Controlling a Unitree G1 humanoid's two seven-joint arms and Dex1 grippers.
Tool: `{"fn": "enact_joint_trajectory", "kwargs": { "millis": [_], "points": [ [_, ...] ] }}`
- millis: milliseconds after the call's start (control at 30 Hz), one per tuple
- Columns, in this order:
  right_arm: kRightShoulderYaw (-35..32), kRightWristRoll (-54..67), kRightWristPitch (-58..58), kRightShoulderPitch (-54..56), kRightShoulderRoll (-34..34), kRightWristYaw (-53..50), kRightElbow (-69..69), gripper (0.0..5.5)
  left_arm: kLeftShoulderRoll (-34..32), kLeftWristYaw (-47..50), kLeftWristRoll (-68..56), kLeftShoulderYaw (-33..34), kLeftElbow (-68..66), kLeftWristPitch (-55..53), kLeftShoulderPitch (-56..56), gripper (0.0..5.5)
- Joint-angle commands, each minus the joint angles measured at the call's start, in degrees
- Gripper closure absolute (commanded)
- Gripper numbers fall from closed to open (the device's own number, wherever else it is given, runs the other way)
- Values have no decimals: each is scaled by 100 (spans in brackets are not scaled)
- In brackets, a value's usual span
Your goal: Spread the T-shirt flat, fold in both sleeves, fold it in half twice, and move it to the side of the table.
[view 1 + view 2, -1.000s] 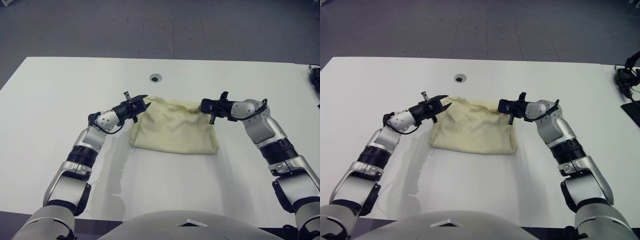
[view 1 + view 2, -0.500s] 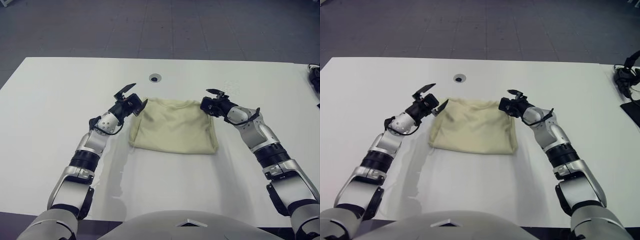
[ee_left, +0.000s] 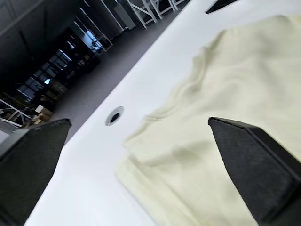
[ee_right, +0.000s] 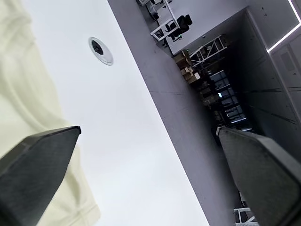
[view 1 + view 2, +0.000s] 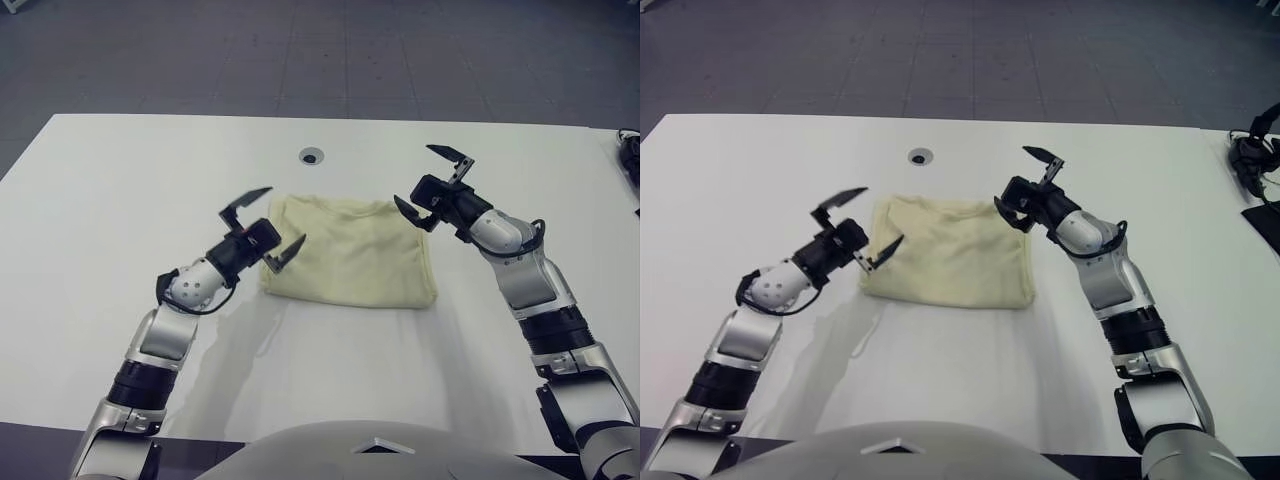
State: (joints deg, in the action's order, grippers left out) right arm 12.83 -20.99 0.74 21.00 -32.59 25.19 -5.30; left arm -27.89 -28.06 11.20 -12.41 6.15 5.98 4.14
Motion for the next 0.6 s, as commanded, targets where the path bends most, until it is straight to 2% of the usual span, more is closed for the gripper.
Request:
{"fn": "enact_joint_trajectory", "kwargs": {
  "millis": [33, 300, 433, 600],
  "points": [
    [495, -323, 466, 73, -201, 414, -282, 12, -70, 133, 810, -489, -132, -140, -324, 10],
    [1190, -1480, 1217, 191, -517, 336, -863, 12, -428, 73, 1442, -587, -169, -405, -546, 10],
    [1330, -1635, 1445, 368, -658, 572, -1067, 12, -721, -171, 1209, -348, 385, -564, -1038, 10],
    [1397, -1438, 1579, 218, -1039, 1345, -757, 12, -917, -168, 1013, 105, 890, -763, -1453, 10]
  ]
}}
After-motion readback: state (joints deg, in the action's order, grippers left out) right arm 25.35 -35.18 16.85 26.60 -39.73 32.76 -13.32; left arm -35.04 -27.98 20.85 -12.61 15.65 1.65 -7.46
